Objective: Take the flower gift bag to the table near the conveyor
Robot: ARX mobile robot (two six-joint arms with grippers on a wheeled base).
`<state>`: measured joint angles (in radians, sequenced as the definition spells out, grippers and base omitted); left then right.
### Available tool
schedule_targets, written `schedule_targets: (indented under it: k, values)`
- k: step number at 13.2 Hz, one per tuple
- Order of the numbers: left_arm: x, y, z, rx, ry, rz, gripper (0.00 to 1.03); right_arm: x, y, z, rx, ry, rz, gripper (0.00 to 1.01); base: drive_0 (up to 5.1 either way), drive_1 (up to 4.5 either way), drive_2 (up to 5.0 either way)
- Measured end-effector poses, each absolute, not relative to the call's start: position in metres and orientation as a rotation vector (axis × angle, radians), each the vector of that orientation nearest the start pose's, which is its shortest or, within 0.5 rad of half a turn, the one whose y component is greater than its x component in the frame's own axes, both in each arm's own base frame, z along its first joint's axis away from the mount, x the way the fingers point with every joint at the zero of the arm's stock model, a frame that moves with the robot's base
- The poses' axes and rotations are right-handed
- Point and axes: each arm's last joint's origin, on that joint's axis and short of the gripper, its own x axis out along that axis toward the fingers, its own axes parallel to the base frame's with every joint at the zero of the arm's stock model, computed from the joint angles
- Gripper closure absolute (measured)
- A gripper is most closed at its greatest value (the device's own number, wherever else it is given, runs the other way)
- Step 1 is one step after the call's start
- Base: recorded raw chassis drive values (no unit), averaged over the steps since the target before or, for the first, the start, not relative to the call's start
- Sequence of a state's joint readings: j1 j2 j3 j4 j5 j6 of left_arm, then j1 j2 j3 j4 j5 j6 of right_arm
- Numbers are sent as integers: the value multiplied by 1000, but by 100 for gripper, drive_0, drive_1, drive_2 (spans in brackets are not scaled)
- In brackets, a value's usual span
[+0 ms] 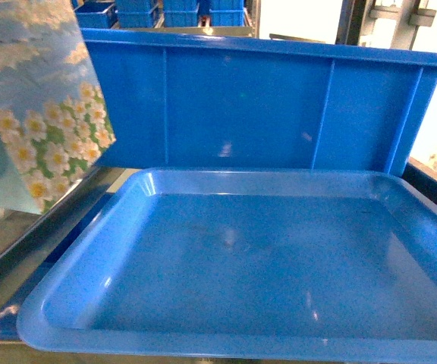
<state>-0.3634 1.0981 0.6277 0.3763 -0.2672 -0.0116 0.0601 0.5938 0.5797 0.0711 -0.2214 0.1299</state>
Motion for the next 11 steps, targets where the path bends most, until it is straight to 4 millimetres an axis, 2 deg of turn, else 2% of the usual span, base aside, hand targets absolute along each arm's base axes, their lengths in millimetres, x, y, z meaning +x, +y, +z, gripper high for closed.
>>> schedule_targets:
  k: [1, 3, 11]
  values:
    - [220, -71, 274, 16, 65, -70, 101, 142, 15, 313, 124, -39, 285, 98, 0, 0, 0]
    - [157, -31, 273, -7, -91, -21, 101, 142, 15, 313, 124, -39, 285, 98, 0, 0, 0]
    - [160, -32, 270, 1, -70, -26, 101, 142, 15, 313, 124, -38, 279, 98, -479, 155, 338]
